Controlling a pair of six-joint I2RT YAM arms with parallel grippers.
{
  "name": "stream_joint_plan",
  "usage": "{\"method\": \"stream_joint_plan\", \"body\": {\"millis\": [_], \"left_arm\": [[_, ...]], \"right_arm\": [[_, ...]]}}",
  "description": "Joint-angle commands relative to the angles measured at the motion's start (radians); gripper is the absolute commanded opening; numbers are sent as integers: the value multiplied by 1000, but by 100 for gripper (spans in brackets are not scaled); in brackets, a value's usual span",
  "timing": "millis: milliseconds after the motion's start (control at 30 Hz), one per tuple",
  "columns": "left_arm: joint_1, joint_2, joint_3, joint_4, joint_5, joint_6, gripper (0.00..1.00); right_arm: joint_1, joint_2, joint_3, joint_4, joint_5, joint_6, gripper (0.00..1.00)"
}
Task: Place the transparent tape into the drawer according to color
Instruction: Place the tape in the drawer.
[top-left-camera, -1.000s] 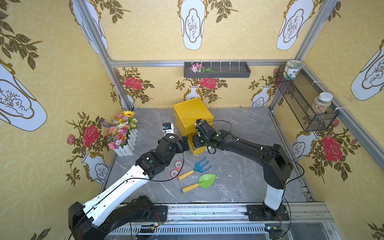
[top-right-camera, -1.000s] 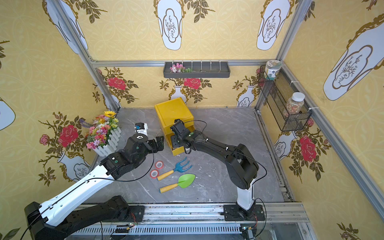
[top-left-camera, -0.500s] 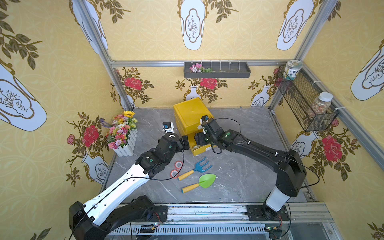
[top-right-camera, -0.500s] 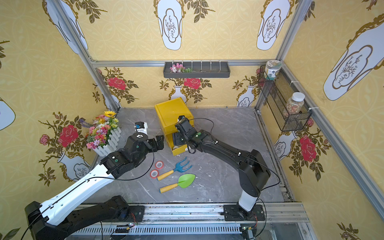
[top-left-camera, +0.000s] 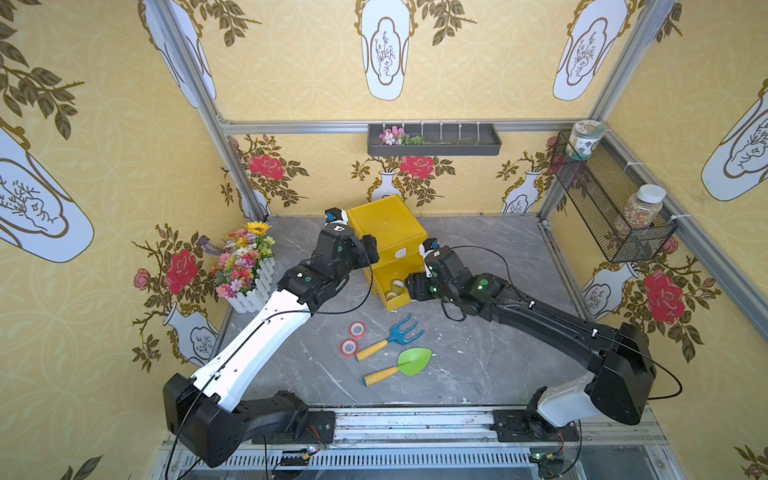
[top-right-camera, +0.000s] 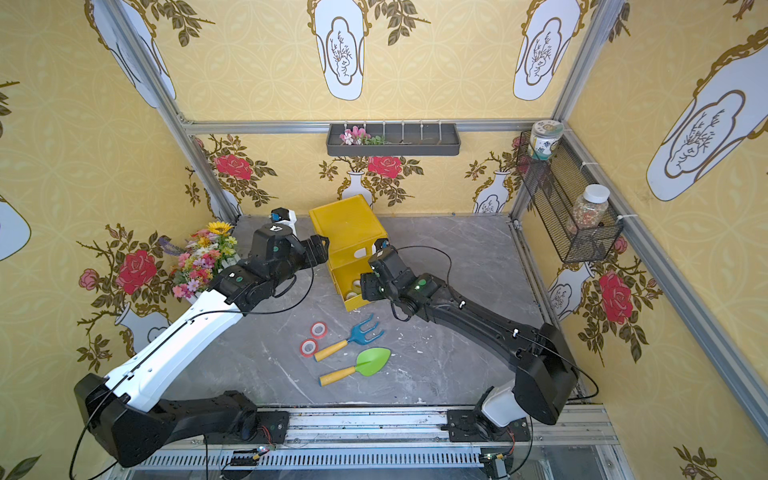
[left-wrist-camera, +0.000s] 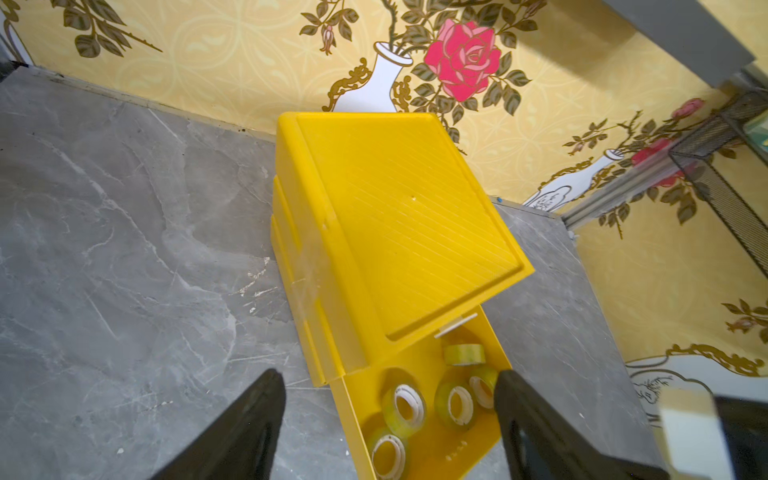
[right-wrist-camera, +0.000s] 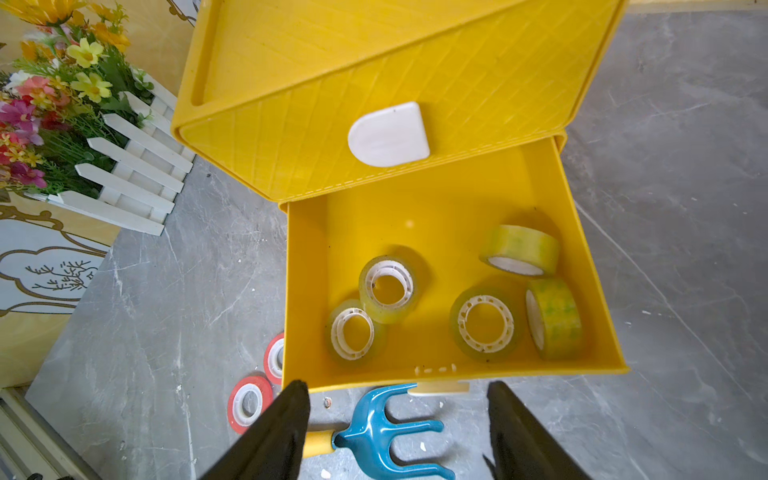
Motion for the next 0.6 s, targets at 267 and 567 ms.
{"method": "stream_joint_plan", "body": {"millis": [267, 567], "left_arm": [[136, 209, 91, 2, 218, -8, 62], [150, 265, 58, 32, 242, -12, 52]], "right_arm": [[1, -105, -100, -21, 15, 26, 70], [-3, -109, -229, 23, 13, 50, 67]]}}
